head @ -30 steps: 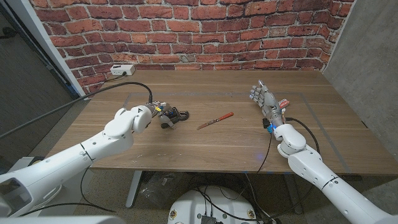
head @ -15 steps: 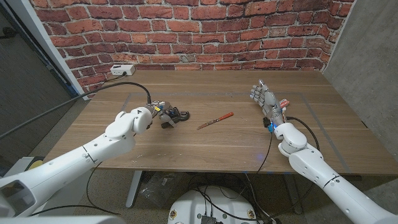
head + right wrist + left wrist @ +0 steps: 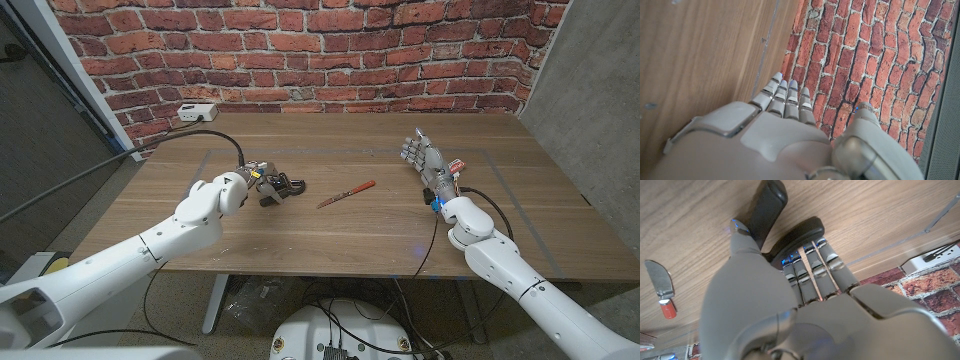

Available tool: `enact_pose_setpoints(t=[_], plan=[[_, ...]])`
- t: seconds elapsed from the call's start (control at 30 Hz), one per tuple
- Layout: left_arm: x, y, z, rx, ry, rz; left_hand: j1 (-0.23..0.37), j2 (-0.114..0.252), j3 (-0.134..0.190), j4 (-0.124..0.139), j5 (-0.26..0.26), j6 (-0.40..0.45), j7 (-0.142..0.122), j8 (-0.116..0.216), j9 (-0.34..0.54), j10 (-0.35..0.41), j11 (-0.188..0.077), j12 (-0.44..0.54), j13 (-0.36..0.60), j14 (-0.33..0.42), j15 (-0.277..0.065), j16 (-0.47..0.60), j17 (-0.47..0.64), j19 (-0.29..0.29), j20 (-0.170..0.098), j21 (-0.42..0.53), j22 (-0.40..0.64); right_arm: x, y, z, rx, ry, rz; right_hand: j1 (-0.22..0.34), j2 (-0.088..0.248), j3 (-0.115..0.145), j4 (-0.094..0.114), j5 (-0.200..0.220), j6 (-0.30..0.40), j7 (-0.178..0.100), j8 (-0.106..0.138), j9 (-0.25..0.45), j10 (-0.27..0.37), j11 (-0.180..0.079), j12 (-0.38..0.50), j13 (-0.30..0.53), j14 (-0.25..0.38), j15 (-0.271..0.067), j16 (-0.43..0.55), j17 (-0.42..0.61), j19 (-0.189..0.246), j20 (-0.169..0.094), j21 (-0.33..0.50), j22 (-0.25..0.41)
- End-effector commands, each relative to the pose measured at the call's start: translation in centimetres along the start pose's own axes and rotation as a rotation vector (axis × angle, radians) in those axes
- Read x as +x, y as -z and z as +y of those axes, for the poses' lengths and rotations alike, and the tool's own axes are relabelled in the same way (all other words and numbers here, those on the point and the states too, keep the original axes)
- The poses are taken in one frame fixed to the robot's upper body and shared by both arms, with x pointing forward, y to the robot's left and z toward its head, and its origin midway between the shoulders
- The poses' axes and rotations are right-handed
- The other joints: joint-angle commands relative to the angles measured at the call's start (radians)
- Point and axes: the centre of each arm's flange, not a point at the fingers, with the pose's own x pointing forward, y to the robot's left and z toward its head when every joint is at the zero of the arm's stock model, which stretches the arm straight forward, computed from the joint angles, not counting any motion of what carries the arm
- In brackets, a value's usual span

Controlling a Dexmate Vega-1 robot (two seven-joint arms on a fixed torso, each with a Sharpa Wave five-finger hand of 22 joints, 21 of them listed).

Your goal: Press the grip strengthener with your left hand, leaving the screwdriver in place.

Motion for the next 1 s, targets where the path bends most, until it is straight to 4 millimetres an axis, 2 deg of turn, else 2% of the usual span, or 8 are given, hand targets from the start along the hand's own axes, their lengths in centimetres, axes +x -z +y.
enact_pose_setpoints(t=[0.03,0.1,0.13,0.17,0.3,0.63,0.87,1.0], plan=[[-0.2,0.1,0.1,-0.009,-0.016,0.01,0.199,0.177,0.12,-0.058,-0.017,0.03,0.027,-0.003,0.006,0.006,0.011,-0.008,0.004,0.0,-0.072,-0.009,0.005,-0.011,0.014,-0.003,0.005,0.0,0.4,0.4,0.023,-0.01,0.0,0.005,0.008,-0.001,-0.007,0.007,0.0,-0.002,0.0,0.001,0.002,0.006,-0.004,0.001,0.01,-0.001,-0.001,0.003,0.009,0.001,0.0,0.005],[-0.3,0.2,0.4,-0.015,-0.009,0.014,0.202,0.181,0.13,-0.053,-0.021,0.029,0.027,-0.006,0.006,0.01,0.008,-0.008,0.004,0.014,-0.077,-0.004,0.007,-0.016,0.015,-0.004,0.006,0.1,0.4,0.4,0.024,-0.01,-0.005,0.005,0.008,-0.001,-0.007,0.007,0.0,-0.002,0.0,0.001,0.002,0.005,-0.004,0.001,0.011,0.001,0.0,0.003,0.01,0.001,0.0,0.005],[-0.3,0.2,0.5,-0.019,-0.012,0.011,0.209,0.177,0.159,-0.038,-0.039,0.062,0.022,-0.002,0.006,0.057,-0.006,0.003,0.008,0.052,-0.089,0.005,0.011,0.007,0.011,0.006,0.007,0.0,0.4,0.4,0.027,-0.009,-0.007,0.005,0.008,-0.001,-0.007,0.007,0.0,-0.002,0.0,0.001,0.001,0.005,-0.004,0.001,0.011,0.0,-0.001,0.003,0.01,0.001,0.0,0.005],[-0.4,0.3,0.6,-0.02,-0.015,0.01,0.211,0.175,0.171,-0.033,-0.047,0.08,0.022,0.002,0.007,0.066,-0.014,0.003,0.01,0.074,-0.093,0.01,0.011,0.018,0.007,0.011,0.007,0.1,0.4,0.4,0.028,-0.008,-0.008,0.004,0.008,-0.001,-0.007,0.007,0.001,-0.002,0.001,0.001,0.001,0.005,-0.004,0.001,0.01,-0.001,-0.001,0.003,0.01,0.001,0.0,0.005],[-0.6,0.3,1.0,-0.022,-0.034,0.005,0.217,0.171,0.187,-0.029,-0.058,0.098,0.022,0.003,0.007,0.086,-0.014,0.006,0.012,0.096,-0.098,0.012,0.011,0.031,0.001,0.016,0.007,-0.1,0.3,0.4,0.031,-0.003,-0.014,0.004,0.008,-0.001,-0.007,0.007,0.0,-0.002,0.0,0.001,0.001,0.006,-0.004,0.001,0.01,-0.001,-0.001,0.003,0.011,0.0,-0.001,0.005],[-2.0,0.8,2.8,-0.046,-0.148,-0.006,0.22,0.166,0.202,-0.024,-0.07,0.091,0.022,-0.007,0.007,0.074,-0.01,-0.006,0.013,0.077,-0.093,-0.003,0.01,0.024,-0.001,0.014,0.007,-0.3,0.1,0.3,0.029,0.005,-0.029,0.004,0.008,-0.001,-0.007,0.007,0.0,-0.002,0.0,0.001,0.002,0.005,-0.004,0.001,0.01,0.0,-0.001,0.003,0.012,0.0,-0.002,0.005],[-3.2,1.4,3.9,-0.111,-0.249,-0.029,0.22,0.165,0.209,-0.022,-0.075,0.089,0.022,-0.01,0.007,0.074,-0.014,-0.009,0.013,0.082,-0.094,-0.004,0.01,0.021,0.001,0.013,0.007,-0.3,0.0,0.4,0.027,0.007,-0.033,0.004,0.009,-0.001,-0.007,0.007,0.001,-0.002,0.001,0.001,0.001,0.004,-0.005,0.001,0.01,-0.001,-0.002,0.003,0.013,0.0,-0.003,0.005],[-3.7,1.8,4.3,-0.156,-0.292,-0.04,0.216,0.163,0.212,-0.017,-0.079,0.086,0.021,-0.014,0.007,0.072,-0.007,-0.012,0.014,0.079,-0.091,-0.007,0.009,0.018,0.003,0.012,0.007,-0.3,-0.1,0.4,0.029,0.012,-0.035,0.005,0.009,-0.001,-0.007,0.007,0.001,-0.002,0.001,0.001,0.001,0.004,-0.005,0.001,0.01,-0.001,-0.002,0.003,0.013,0.0,-0.004,0.005]])
